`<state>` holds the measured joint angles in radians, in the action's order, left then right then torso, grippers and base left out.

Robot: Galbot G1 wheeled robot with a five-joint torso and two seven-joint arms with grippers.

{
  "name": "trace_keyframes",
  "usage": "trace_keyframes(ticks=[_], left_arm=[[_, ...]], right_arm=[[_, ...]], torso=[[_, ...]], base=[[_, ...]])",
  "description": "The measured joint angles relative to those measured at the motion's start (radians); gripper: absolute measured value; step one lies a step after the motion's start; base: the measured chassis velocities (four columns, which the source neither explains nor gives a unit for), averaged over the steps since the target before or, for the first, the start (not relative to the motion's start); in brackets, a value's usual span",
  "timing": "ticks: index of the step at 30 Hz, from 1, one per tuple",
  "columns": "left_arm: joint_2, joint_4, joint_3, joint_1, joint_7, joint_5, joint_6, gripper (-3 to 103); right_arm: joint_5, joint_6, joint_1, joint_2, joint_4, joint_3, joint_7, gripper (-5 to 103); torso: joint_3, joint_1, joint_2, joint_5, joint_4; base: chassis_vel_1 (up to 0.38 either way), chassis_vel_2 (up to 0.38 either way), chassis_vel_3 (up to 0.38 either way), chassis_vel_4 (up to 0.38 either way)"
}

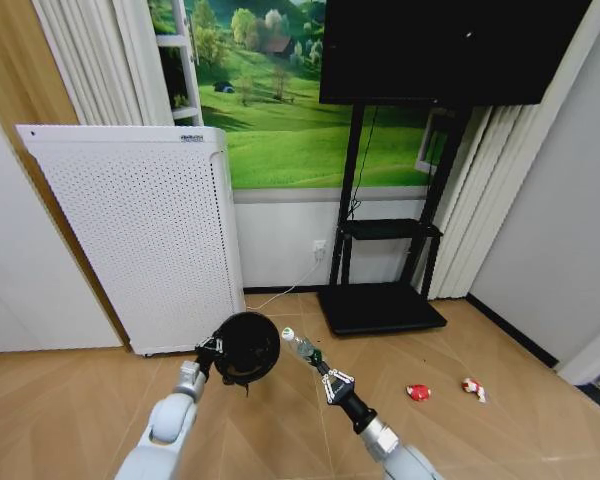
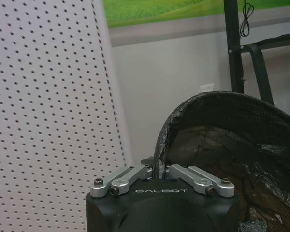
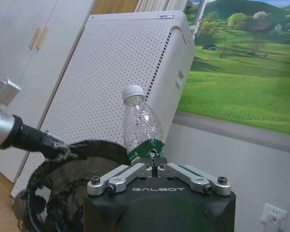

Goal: Pick up the trash bin and place the garbage on the floor into it.

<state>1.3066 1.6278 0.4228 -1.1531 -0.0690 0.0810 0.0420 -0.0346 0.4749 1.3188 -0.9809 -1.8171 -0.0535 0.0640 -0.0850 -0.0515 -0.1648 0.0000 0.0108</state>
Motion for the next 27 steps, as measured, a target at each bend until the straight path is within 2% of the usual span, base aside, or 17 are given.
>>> trace_keyframes(ticks=[9,15,27], left_arm=[[0.063,-0.056,-0.049,0.040,0.004,-0.026,-0.011,4],[0.107,-0.067,-0.089,0.051,0.010,-0.035,-0.002,4],[0.099,-0.019,-0.113,-0.016,0.008,-0.054,0.000,4]], right_arm=[[0.007,0.004,-0.047,-0.046,0.041,0.082,0.001,1],[0.016,0.013,-0.147,-0.102,0.138,0.155,0.001,1],[0.010,0.016,-0.260,-0.189,0.270,0.207,0.010,1]], torso=[[0.000,0.000,0.000,0.0002,0.0002],[0.000,0.000,0.000,0.0000,0.0002],[0.000,0.000,0.000,0.0000,0.0001]], base=[[0.000,0.000,0.000,0.000],[0.000,0.000,0.000,0.000],[0.000,0.000,0.000,0.000]])
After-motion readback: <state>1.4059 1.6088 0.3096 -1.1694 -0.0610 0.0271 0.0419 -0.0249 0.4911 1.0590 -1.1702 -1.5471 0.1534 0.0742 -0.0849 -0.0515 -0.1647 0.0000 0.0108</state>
